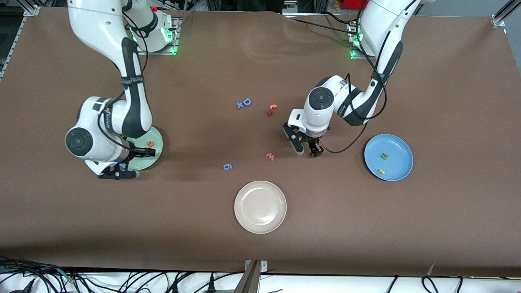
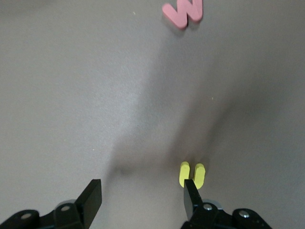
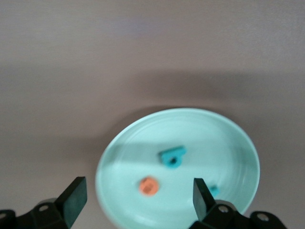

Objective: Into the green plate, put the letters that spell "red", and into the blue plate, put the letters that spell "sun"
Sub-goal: 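Return the right arm to rest while the left gripper lowers onto the u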

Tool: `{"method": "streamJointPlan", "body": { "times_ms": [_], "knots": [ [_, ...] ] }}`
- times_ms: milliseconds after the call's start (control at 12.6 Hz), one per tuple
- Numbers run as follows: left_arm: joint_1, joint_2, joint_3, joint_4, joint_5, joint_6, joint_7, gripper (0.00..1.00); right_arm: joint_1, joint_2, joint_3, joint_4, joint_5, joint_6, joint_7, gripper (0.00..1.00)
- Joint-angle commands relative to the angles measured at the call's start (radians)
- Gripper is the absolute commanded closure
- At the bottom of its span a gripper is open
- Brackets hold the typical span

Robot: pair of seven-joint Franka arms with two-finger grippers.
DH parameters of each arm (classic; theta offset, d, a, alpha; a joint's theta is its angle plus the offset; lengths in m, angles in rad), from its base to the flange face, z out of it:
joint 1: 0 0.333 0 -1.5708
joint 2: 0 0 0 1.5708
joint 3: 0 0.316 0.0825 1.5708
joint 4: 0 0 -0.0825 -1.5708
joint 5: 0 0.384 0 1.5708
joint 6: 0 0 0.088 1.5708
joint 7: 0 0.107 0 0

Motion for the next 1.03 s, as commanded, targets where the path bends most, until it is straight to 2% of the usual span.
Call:
{"method": "streamJointPlan", "body": {
  "times_ms": [0,159,476,555,634,714,793,951],
  "knots": [
    [-0.003,0.000,0.003,-0.045,0.047,0.061,0.013,0.22,0.003,-0.026,-0.051,0.122,0.015,-0.222,0.007,0.01],
    [-0.003,0.009,0.003,-0.094,0.047,0.141,0.011,0.22,0.003,-0.026,-0.094,0.224,-0.014,-0.378,0.007,0.01],
    [-0.006,0.007,0.003,-0.097,0.047,0.146,-0.001,0.23,0.027,-0.026,-0.178,0.435,-0.092,-0.595,0.004,0.01],
    [-0.006,0.006,0.002,-0.097,0.047,0.146,-0.001,0.23,0.041,-0.038,-0.204,0.446,-0.106,-0.618,0.003,0.01],
    [-0.007,0.003,0.002,-0.097,0.047,0.144,0.002,0.25,0.041,-0.077,-0.200,0.445,-0.108,-0.626,0.003,0.01],
    [-0.007,0.000,0.002,-0.097,0.047,0.144,-0.003,0.26,0.038,-0.132,-0.186,0.433,-0.117,-0.618,0.010,0.01],
    [-0.007,-0.002,0.002,-0.097,0.046,0.143,-0.006,0.26,0.019,-0.159,-0.145,0.433,-0.158,-0.620,0.017,0.01],
    [-0.006,-0.016,0.002,-0.096,0.042,0.138,-0.004,0.29,-0.078,-0.238,0.018,0.422,-0.287,-0.620,0.061,0.01]
  ]
}}
